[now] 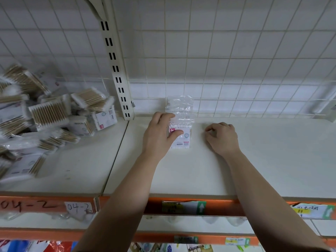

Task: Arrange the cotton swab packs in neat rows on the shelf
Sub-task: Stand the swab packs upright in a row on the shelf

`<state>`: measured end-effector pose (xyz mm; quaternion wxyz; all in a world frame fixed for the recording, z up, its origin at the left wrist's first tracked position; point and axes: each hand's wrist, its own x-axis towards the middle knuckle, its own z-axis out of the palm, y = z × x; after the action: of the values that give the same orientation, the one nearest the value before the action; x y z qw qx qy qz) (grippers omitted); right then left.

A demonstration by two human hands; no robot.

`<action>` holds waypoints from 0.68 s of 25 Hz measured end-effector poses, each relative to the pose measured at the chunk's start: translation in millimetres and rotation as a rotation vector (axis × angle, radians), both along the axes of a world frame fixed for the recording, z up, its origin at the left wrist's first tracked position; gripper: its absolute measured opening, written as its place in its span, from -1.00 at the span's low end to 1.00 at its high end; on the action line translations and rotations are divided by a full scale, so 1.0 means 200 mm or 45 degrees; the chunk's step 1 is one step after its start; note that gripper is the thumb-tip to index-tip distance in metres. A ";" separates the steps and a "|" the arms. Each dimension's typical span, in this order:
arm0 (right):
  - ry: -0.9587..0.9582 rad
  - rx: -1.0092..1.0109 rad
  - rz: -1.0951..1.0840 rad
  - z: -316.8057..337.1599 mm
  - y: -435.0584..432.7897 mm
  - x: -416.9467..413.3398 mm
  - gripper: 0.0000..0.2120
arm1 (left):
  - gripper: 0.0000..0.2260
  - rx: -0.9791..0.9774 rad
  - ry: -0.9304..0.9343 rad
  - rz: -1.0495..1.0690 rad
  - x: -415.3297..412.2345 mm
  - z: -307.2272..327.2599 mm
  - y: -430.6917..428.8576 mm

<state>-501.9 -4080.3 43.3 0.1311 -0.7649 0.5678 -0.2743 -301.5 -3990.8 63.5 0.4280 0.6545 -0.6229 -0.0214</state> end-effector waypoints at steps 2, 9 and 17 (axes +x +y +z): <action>-0.189 -0.085 0.016 0.03 0.01 0.01 -0.79 | -0.60 -0.030 -0.006 0.015 0.01 0.03 0.02; -0.530 -0.386 0.218 0.33 0.16 0.29 -0.83 | -0.73 -0.124 -0.176 0.156 0.24 0.18 0.21; -0.552 -0.200 0.641 0.38 0.46 0.87 -0.84 | -0.73 -0.059 -0.192 0.433 0.54 0.15 0.58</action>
<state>-327.4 -3987.6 119.4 0.2530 -0.8127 0.2973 -0.4325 -194.3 -3874.3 94.3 0.3925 0.7401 -0.5339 0.1147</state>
